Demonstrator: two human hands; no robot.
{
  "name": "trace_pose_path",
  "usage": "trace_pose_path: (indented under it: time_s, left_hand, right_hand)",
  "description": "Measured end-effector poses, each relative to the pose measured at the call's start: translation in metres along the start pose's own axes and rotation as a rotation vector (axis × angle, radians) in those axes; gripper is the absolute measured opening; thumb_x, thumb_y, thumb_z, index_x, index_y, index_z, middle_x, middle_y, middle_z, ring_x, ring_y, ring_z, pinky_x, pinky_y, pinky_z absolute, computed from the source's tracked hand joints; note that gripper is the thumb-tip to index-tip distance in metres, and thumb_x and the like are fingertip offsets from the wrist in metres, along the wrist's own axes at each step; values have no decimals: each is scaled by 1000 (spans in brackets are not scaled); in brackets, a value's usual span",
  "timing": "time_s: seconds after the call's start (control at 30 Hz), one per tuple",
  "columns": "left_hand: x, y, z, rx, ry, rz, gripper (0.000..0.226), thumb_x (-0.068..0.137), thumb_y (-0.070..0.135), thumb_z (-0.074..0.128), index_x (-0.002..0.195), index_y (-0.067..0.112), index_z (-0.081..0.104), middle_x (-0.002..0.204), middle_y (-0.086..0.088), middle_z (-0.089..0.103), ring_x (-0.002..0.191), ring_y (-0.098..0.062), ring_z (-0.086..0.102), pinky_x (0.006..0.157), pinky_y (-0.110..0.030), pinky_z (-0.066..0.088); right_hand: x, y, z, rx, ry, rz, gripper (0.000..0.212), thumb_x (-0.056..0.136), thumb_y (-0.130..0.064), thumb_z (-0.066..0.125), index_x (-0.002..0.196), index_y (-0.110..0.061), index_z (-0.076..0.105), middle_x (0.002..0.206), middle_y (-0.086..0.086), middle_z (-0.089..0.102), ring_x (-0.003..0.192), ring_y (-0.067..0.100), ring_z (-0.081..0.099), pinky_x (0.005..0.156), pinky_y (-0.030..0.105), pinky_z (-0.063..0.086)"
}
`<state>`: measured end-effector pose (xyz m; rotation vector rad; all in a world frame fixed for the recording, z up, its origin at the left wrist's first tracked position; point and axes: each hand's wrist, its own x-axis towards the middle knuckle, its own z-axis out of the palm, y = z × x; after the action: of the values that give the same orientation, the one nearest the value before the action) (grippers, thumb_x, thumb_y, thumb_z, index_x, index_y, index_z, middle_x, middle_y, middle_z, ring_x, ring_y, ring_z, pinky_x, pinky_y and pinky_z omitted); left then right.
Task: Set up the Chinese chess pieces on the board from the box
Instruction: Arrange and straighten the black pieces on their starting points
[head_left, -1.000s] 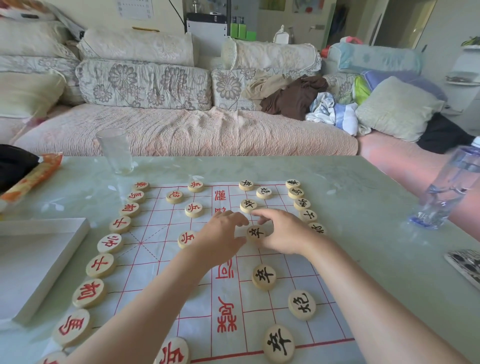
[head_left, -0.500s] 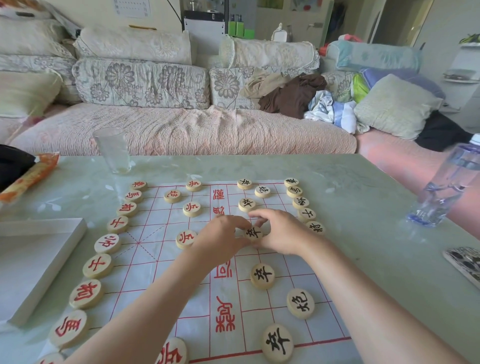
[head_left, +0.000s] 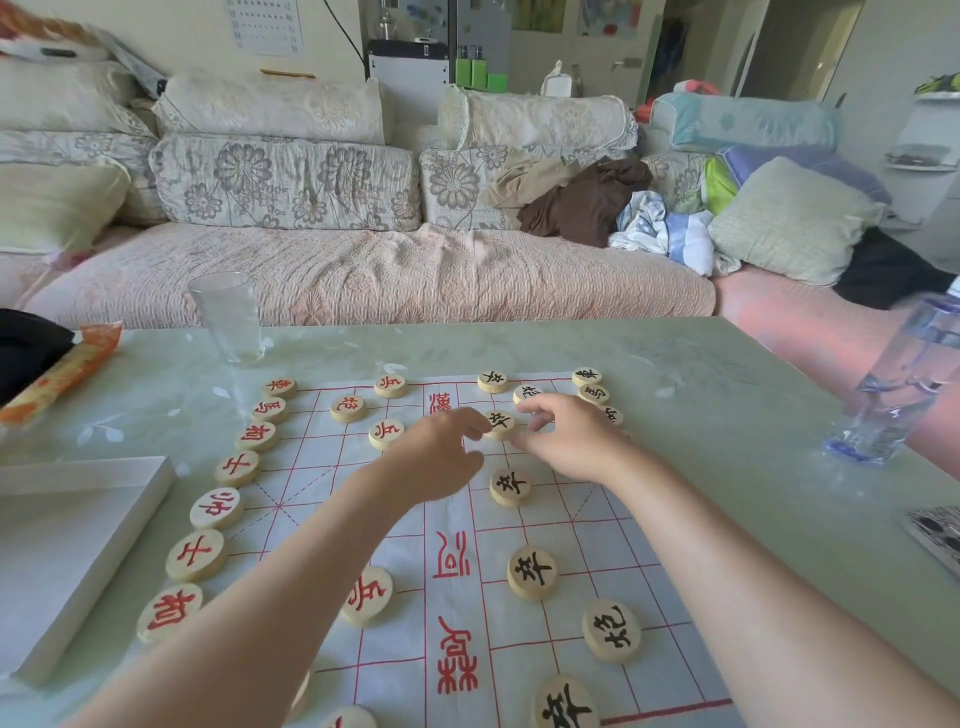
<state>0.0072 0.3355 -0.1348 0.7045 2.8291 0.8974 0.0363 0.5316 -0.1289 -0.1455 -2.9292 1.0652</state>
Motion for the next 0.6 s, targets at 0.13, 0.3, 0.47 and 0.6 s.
trace_pose_path:
  time_s: [0.13,0.3,0.47,0.6]
  left_hand:
    - [25,-7,-5,41,36,-16,39,91,16,52,129,25,53,124,6,59,104,-15,58,86,-24,44]
    - [45,-19,3,121,12,-9,47,92,17,51,138,26,46,138,6,51,123,-17,50,100,-30,42]
    - [57,-27,11,130,-6,28,54,89,17,57,140,28,43,136,7,53,121,-17,49,98,-30,42]
    - [63,-31,14,68,4,18,58,84,21,68,137,30,45,128,9,58,113,-16,53,93,-31,47]
  right_hand:
    - [27,-1,11,-186,32,61,63,76,-67,65,132,-38,54,129,-15,59,115,11,57,98,35,48]
    - [45,-14,20,-275,11,64,66,73,-66,69,128,-33,55,124,-12,58,114,14,58,91,32,48]
    - [58,-10,24,-311,-65,-57,51,83,-49,70,130,-31,60,125,-7,62,111,15,58,83,26,44]
    - [60,-2,17,-221,-132,-83,62,81,-41,77,138,-31,55,125,-11,60,112,12,57,92,25,47]
